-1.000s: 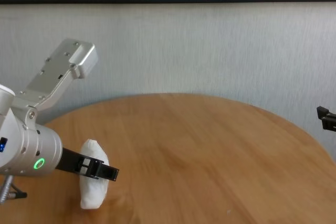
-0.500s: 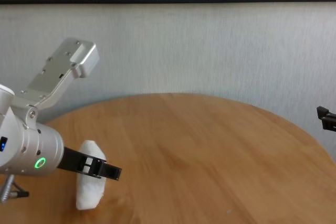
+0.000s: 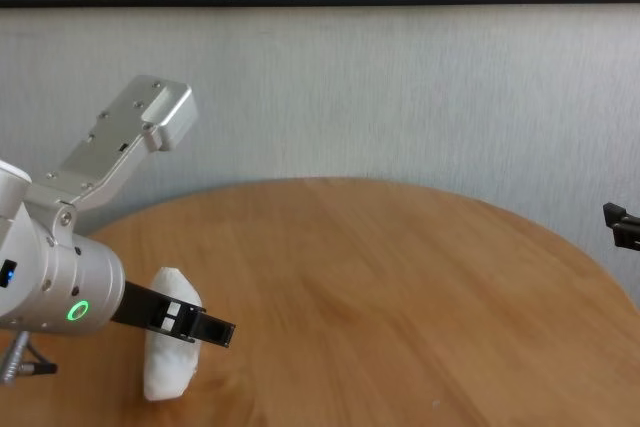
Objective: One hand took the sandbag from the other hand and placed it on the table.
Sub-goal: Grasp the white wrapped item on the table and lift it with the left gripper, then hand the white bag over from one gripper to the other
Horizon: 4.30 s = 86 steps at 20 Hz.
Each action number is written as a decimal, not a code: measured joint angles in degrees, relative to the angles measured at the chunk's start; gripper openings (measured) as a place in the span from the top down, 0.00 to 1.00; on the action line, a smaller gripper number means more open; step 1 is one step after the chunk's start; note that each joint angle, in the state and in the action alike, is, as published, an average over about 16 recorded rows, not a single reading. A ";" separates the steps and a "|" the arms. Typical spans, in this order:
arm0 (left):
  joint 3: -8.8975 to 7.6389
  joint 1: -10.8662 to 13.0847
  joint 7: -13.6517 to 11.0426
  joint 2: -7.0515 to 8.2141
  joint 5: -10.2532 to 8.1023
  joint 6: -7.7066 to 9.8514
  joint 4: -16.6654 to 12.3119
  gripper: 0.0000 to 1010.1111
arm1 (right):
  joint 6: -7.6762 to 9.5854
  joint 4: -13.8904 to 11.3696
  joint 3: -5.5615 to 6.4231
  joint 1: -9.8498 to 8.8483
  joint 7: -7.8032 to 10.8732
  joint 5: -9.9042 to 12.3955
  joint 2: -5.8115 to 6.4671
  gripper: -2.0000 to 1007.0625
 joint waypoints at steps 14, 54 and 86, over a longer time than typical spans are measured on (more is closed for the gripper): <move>-0.10 -0.13 -0.04 -0.06 0.01 0.37 0.15 0.22 | 0.00 0.00 0.00 0.00 0.00 0.00 0.00 0.01; -0.28 -0.01 0.03 -0.17 -0.19 0.52 0.01 0.52 | 0.00 0.00 0.00 0.00 0.00 0.00 0.00 0.01; 3.94 -7.70 -21.52 -1.59 1.91 -24.80 -0.02 0.52 | 0.00 0.00 0.00 0.00 0.00 0.00 0.00 0.01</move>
